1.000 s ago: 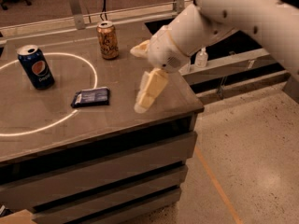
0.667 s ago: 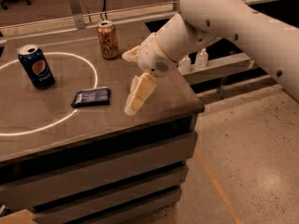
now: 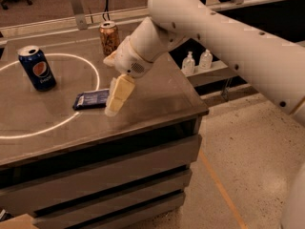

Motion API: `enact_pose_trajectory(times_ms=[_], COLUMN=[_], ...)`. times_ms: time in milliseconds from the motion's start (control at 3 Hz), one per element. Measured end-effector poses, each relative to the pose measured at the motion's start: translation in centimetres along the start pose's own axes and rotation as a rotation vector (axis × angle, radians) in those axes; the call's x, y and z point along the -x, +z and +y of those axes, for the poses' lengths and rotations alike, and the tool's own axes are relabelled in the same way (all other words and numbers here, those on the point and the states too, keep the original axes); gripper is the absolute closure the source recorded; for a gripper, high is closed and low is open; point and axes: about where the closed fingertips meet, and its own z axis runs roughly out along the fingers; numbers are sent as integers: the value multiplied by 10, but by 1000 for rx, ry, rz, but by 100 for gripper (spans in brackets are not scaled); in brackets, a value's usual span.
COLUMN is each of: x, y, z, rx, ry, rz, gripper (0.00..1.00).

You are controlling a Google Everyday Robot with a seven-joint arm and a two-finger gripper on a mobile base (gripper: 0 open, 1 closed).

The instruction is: Pick rxbar blueberry

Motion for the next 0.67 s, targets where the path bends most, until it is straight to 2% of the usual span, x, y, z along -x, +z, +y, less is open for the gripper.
enact_pose_trajectory(times_ms=[333,667], x=[10,11], y=[27,39], z=[-13,-18], rx=[30,43], ry=[14,28], rz=[19,20], gripper=[0,0])
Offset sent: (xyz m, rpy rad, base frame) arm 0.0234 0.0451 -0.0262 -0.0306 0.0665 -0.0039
